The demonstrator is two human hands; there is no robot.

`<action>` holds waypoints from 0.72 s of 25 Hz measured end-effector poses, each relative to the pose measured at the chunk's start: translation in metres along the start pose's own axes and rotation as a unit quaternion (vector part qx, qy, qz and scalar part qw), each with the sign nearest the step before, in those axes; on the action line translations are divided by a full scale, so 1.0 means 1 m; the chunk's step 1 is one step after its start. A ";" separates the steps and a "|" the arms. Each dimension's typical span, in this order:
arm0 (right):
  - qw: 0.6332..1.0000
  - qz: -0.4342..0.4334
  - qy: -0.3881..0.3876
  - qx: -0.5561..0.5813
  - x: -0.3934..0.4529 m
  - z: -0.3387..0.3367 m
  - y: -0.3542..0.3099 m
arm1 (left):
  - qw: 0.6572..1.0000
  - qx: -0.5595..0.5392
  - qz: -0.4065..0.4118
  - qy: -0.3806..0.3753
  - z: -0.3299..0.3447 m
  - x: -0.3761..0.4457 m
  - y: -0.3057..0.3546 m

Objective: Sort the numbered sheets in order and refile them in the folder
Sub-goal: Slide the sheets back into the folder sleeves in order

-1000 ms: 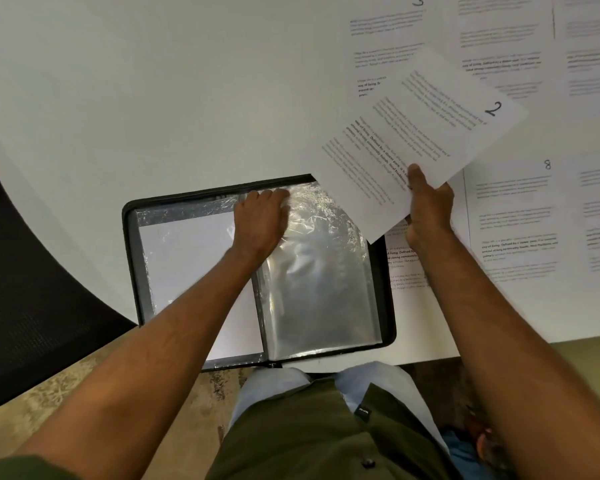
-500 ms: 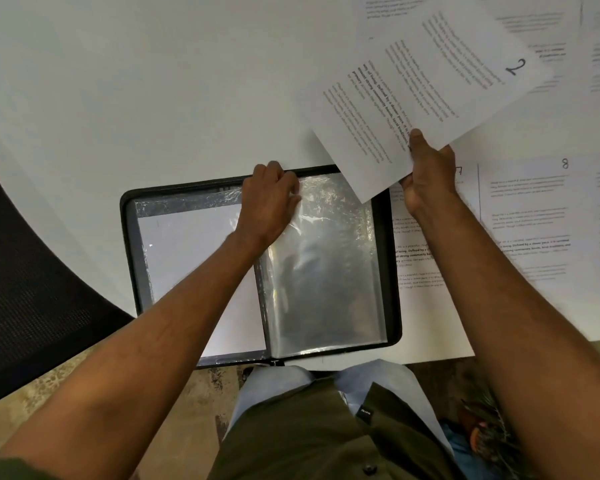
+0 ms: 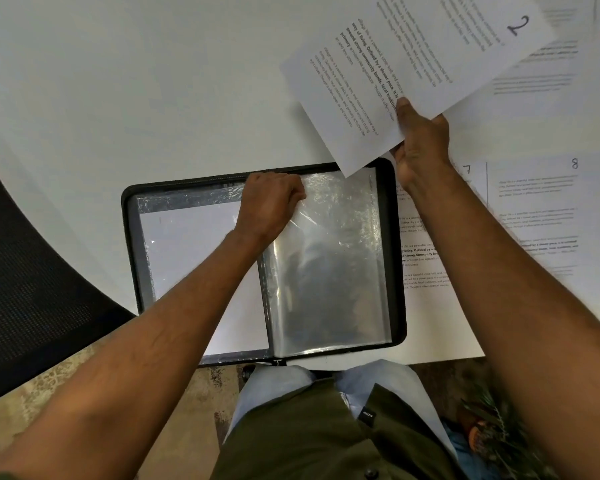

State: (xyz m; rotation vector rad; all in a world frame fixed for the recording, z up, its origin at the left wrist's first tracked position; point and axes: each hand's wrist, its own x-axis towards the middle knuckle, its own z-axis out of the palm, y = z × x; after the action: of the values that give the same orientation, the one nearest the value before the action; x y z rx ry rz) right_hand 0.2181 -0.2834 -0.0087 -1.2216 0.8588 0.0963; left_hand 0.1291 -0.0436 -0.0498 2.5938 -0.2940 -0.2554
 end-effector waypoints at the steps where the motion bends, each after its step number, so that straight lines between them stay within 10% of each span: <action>1: 1.000 -0.003 -0.007 0.000 0.000 0.002 0.000 | 1.000 0.001 0.003 0.001 0.000 -0.001 0.001; 18: 0.960 -0.106 -0.164 -0.203 -0.001 0.026 0.036 | 0.998 0.023 -0.050 -0.008 0.006 -0.005 0.013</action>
State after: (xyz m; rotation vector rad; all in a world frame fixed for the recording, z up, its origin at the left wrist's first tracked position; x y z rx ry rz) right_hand 0.2132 -0.2470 -0.0341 -1.6210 0.4229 0.3042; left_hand 0.1211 -0.0565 -0.0478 2.6558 -0.1779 -0.3085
